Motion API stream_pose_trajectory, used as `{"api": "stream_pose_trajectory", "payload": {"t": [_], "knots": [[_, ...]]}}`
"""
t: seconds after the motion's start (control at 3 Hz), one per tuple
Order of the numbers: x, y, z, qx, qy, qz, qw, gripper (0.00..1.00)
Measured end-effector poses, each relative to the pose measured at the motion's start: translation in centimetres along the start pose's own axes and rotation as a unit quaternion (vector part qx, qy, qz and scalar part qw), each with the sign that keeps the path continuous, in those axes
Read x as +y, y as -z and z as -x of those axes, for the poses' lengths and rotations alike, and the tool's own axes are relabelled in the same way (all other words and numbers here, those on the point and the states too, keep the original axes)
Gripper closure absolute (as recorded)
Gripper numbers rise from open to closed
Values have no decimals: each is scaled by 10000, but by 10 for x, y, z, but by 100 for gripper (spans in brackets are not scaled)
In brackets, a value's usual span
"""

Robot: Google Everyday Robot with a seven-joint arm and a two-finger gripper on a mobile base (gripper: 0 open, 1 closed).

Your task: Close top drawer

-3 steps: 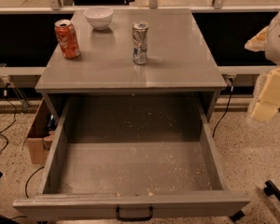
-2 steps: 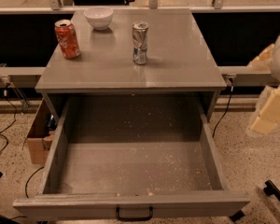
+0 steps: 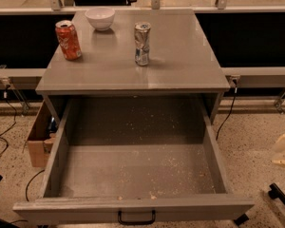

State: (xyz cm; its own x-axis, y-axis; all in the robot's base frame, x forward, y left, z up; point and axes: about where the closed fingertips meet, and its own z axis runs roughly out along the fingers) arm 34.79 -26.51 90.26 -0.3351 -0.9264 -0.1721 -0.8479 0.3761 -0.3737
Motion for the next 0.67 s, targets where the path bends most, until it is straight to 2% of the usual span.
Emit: {"api": "stream_pose_trajectory", "payload": {"t": [0.33,0.67], "knots": [[47,-50,-45,182,-96,68,9998,89],[102,-109,-76,209,-148,602,9979,100]]}}
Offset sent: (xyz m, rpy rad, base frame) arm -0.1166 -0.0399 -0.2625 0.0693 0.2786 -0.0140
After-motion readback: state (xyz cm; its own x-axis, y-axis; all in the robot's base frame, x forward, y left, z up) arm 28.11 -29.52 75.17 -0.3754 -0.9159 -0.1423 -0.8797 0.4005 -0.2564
